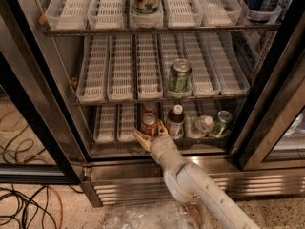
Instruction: Pick coke can from bottom shelf of fridge
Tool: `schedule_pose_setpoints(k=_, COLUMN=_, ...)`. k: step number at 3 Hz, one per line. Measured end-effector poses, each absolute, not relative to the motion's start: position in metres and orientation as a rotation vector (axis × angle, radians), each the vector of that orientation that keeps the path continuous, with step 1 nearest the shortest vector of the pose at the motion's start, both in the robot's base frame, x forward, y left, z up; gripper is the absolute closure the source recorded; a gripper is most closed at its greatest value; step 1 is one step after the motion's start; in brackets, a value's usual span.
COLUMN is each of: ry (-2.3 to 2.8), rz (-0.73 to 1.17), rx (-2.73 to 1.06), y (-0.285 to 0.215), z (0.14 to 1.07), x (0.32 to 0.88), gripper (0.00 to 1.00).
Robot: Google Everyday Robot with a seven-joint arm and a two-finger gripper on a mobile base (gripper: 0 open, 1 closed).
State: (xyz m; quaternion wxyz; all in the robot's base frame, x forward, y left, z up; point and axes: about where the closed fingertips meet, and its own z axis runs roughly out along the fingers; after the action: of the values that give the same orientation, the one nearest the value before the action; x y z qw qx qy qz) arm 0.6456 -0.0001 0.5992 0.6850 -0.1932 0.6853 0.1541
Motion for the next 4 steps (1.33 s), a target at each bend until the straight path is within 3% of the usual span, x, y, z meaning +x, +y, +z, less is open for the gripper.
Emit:
schedule_pose_setpoints(k=1, ry=1.544, rz=0.34, rx=-0.425, y=0.0016, z=0.5984, x=0.6529, gripper=0.36)
schedule_pose_setpoints(k=2, ry=1.55, rz=0.339, rx=-0.42, y=0.0024, z=0.5967, x=0.6556, gripper=0.48)
schedule_pose_setpoints(k=4, ry=1.555, rz=0.341, rx=-0.411, y=0.0024, z=0.5939, x=0.6562, gripper=0.9)
